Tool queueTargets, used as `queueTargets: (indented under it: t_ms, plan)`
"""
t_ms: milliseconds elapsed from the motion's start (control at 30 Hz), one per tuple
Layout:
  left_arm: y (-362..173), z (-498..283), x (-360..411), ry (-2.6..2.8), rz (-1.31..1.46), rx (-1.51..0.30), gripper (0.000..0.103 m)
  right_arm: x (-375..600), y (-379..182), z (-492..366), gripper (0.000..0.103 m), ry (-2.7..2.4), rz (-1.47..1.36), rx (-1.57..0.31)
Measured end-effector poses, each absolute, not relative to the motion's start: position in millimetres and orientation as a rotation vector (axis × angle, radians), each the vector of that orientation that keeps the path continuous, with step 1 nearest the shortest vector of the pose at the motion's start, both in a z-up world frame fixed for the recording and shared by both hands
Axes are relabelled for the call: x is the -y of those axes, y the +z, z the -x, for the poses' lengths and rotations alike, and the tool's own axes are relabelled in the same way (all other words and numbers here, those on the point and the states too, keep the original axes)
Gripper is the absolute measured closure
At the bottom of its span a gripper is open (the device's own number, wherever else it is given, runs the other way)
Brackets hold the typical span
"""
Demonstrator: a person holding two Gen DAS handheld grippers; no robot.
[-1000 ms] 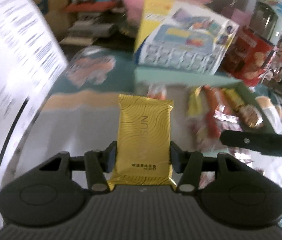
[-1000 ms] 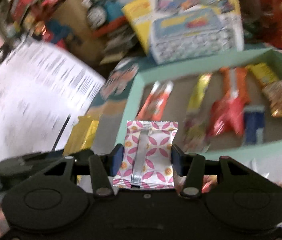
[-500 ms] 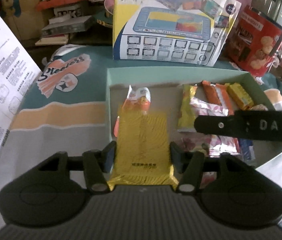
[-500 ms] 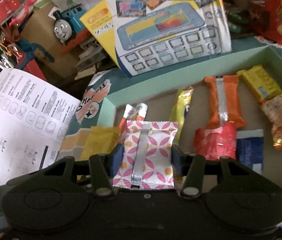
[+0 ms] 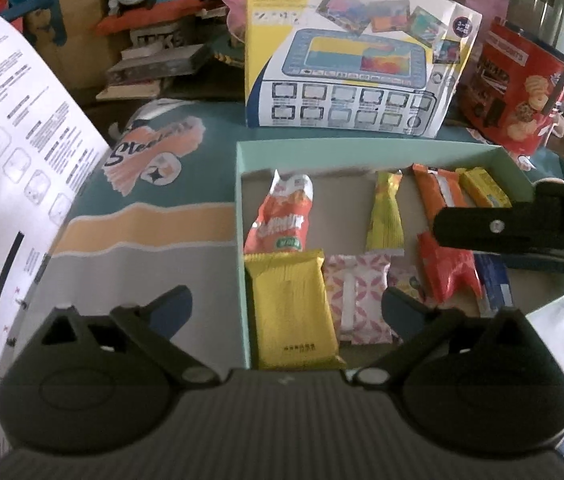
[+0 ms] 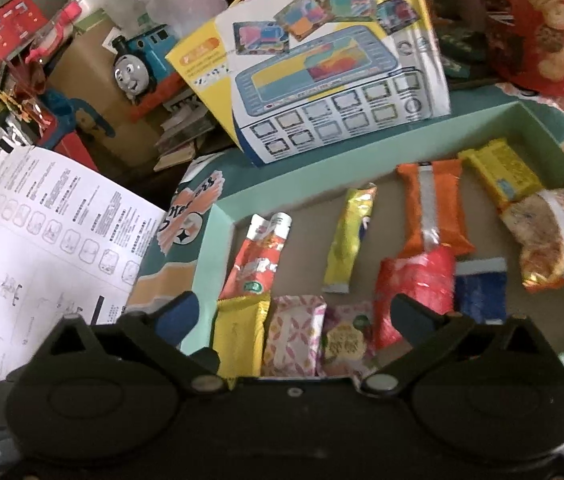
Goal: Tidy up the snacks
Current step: 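Grasp yellow-orange candy with left tool while right tool grasps red foil candies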
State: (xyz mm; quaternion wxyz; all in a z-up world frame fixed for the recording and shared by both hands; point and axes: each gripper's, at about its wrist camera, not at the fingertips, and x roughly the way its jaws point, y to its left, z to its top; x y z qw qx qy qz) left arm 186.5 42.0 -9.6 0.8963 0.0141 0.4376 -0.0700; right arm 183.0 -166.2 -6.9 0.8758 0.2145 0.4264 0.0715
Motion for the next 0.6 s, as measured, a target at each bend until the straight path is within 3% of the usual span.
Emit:
queueTargets:
  t_ms: [267,600]
  plan:
    - [-3,-153,-40,-0.162,-0.051,-0.91,0.0,182,1,-137,0.0,0.124,-0.447,-0.872]
    - [-35,-105,-29,-0.217,-0.078,-1.016,0.0,197,-25,-86,0.0,0.093,-0.469,-0.951]
